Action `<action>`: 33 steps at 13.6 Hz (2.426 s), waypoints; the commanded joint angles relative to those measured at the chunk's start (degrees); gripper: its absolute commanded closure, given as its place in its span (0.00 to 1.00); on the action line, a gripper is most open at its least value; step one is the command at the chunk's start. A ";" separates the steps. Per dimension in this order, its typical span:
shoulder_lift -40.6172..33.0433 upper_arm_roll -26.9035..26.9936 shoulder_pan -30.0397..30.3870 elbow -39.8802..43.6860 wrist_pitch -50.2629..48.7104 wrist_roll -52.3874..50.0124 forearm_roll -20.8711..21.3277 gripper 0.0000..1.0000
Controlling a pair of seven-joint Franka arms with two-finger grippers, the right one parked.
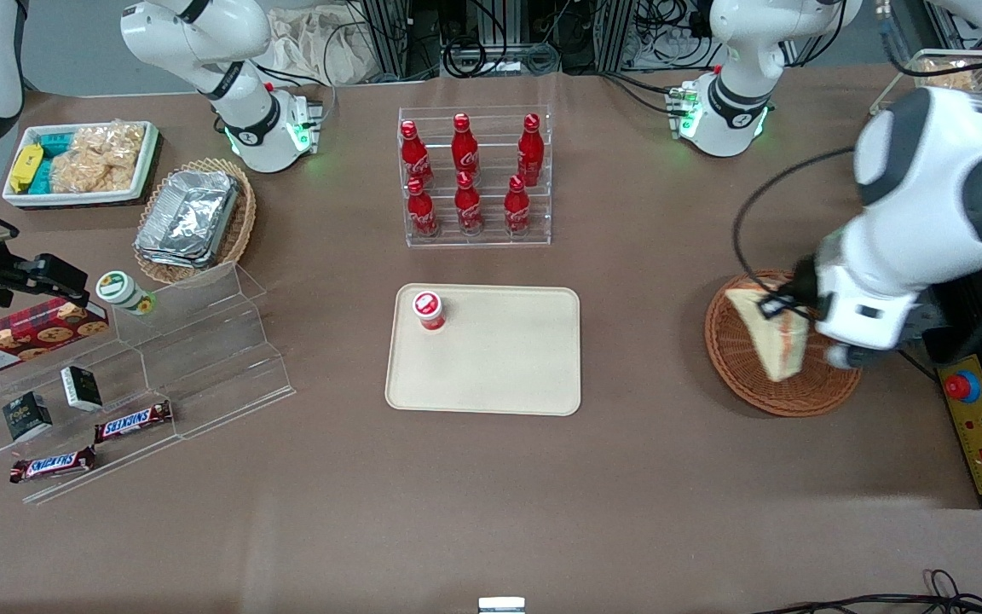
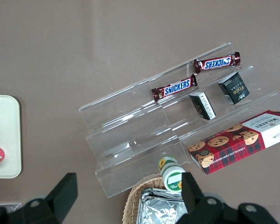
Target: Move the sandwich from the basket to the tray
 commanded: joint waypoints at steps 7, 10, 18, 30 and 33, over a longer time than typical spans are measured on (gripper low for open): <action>23.82 -4.96 -14.86 2.31 26.04 -14.05 14.68 1.00; 28.16 -4.61 -17.66 2.84 29.50 -14.15 15.67 1.00; 27.74 -4.43 -17.59 4.25 27.41 -14.85 15.06 0.00; -4.59 10.83 -9.06 -6.54 0.50 20.61 2.32 0.00; -8.84 18.40 -9.15 -9.20 -2.21 33.54 2.31 0.00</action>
